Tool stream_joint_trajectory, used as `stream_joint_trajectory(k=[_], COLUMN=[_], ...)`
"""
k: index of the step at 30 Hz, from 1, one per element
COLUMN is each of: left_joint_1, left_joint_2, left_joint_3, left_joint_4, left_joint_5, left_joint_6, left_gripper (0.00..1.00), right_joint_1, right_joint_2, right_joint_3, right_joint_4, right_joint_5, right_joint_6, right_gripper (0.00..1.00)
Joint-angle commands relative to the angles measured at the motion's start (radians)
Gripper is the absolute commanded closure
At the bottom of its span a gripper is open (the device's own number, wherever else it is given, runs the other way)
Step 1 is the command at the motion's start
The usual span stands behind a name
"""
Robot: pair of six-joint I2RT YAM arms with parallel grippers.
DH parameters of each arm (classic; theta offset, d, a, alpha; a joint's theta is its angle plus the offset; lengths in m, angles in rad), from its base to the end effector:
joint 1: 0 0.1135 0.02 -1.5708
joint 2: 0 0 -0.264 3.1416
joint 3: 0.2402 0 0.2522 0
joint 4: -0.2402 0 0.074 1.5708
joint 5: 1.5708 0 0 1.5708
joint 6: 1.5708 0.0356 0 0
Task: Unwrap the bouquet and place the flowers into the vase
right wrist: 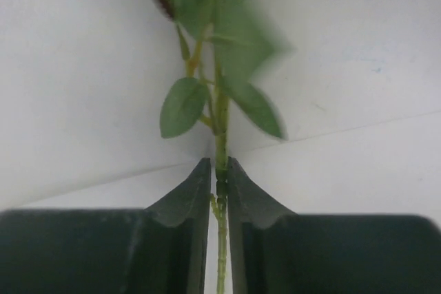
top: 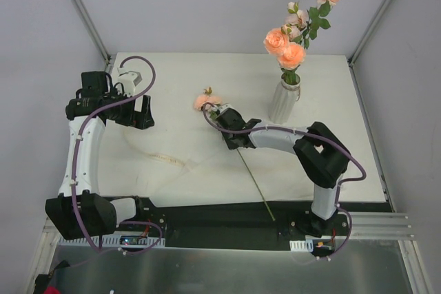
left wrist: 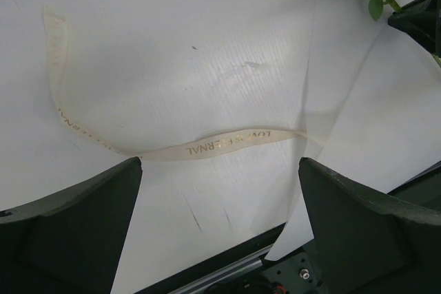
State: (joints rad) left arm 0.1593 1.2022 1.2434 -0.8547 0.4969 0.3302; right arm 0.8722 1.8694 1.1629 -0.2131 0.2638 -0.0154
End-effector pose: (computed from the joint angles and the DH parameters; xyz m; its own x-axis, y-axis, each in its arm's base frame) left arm 0.2392 0.0212 0.3533 -0.6191 0.1892 -0.7622 0.4066 0.9076 -0.1050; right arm 0.2571 0.2916 0.1662 -0.5017 -0.6204 -0.6029 -0.6454 0.7325 -0.2167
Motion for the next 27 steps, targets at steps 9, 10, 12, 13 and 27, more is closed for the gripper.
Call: stream_joint_trajectory(k=[9, 10, 12, 13, 27], left_joint_1=[0.016, 0.016, 0.014, 0.014, 0.022], left_joint_2=[0.007, 0.011, 0.011, 0.013, 0.040], left_joint_3=[0.027, 0.030, 0.037, 0.040, 0.085], left_joint_4=[-0.014, -0.014, -0.015, -0.015, -0.024], left_joint_5=[0.014, 0.017, 0.019, 0.019, 0.045], left_joint_6=[0.007, 0.007, 0.003, 0.003, -0.020], left_gripper=[0.02, 0.02, 0.02, 0.02, 0.03], right_joint_1=[-0.010, -0.010, -0.006, -0.004, 0.018], right_joint_2=[-0.142, -0.185, -0.228, -0.272, -0.656], right_joint_3=[0.141, 0.162, 0.225, 0.244, 0.405], right_joint_4=[0.026, 0.027, 0.043, 0.055, 0.590], right_joint_5=[-0.020, -0.020, -0.021, -0.021, -0.051], right_joint_6=[-0.017, -0.033, -0.061, -0.105, -0.602], right_gripper=[0.99, 0.99, 0.99, 0.99, 0.99])
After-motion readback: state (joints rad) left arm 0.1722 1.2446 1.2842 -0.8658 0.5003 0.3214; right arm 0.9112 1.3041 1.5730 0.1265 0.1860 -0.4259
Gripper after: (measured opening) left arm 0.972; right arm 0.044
